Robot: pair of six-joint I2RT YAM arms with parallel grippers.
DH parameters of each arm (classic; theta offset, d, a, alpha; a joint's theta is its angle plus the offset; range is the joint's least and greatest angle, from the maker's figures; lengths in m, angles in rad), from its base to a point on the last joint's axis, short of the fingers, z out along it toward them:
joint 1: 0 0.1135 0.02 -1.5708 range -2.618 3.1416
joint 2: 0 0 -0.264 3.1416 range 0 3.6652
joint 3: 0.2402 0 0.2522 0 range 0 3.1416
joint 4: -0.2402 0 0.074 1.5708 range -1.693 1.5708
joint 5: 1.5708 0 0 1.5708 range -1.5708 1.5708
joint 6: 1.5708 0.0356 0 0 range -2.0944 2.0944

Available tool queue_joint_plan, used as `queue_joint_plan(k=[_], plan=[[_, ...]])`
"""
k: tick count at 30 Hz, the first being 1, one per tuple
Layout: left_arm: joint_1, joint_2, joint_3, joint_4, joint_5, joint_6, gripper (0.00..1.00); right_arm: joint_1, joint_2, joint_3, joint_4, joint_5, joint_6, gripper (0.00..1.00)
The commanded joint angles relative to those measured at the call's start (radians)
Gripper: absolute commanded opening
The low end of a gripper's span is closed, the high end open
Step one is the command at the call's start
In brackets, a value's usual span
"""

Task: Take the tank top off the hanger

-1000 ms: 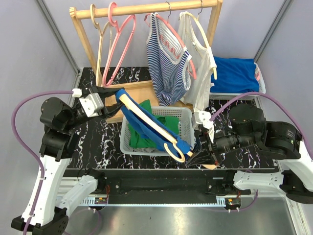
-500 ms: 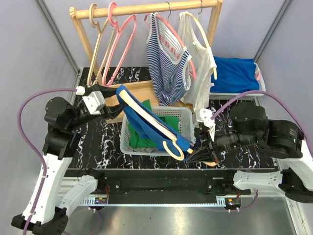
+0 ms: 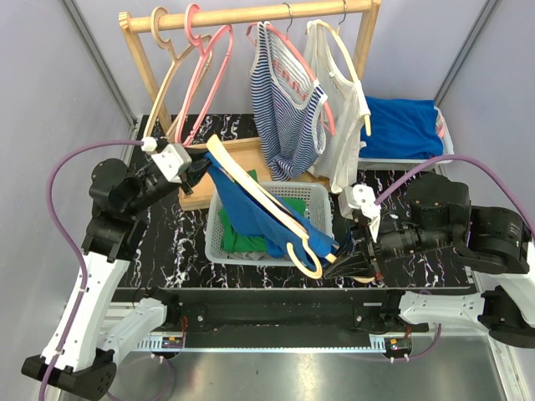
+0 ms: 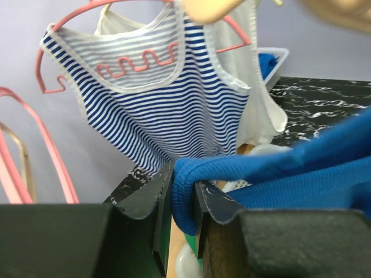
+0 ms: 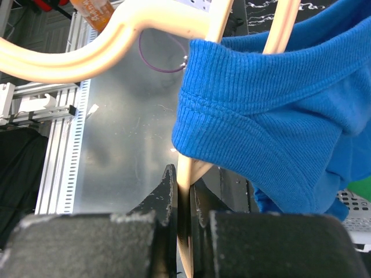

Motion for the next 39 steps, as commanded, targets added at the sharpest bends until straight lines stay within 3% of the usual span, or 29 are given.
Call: queue_joint_plan(k=[1,3,5,7,8,9,16,22,25,28,33,39], plan=[[0.003,0.028,0.031,0.074,-0.080,0.039,0.21,0.001,0.000,0.048,0.040,-0.058,-0.018,0.00],[0.003,0.037,0.034,0.043,0.002,0.019,0.24,0.001,0.003,0.054,0.044,-0.053,-0.028,0.00],[0.002,0.028,-0.001,0.040,0.065,-0.035,0.34,0.000,0.002,0.057,0.057,-0.032,-0.036,0.00],[-0.003,0.019,-0.026,0.037,0.157,-0.069,0.81,0.001,-0.006,0.040,0.087,-0.003,-0.039,0.00],[-0.009,0.013,-0.033,0.026,0.181,-0.072,0.97,0.001,-0.009,0.034,0.095,0.028,-0.044,0.00],[-0.012,0.010,-0.035,0.023,0.201,-0.072,0.99,0.001,-0.009,0.029,0.103,0.044,-0.047,0.00],[-0.012,0.003,0.100,-0.006,0.227,-0.043,0.99,0.000,0.034,-0.012,0.112,0.169,-0.062,0.00],[-0.012,-0.032,0.177,-0.147,0.236,0.100,0.99,-0.011,0.081,-0.054,0.143,0.214,-0.085,0.00],[-0.012,-0.076,0.157,-0.163,0.233,0.182,0.99,-0.103,0.129,-0.049,0.147,0.102,-0.103,0.00],[-0.012,-0.093,0.151,-0.161,0.273,0.264,0.99,-0.236,0.196,-0.023,0.146,-0.141,-0.122,0.00],[-0.014,-0.020,0.163,-0.192,0.359,0.319,0.99,-0.246,0.304,0.089,0.103,-0.289,-0.175,0.00],[-0.029,0.046,0.177,-0.224,0.363,0.423,0.99,-0.246,0.371,0.172,0.055,-0.380,-0.192,0.00]])
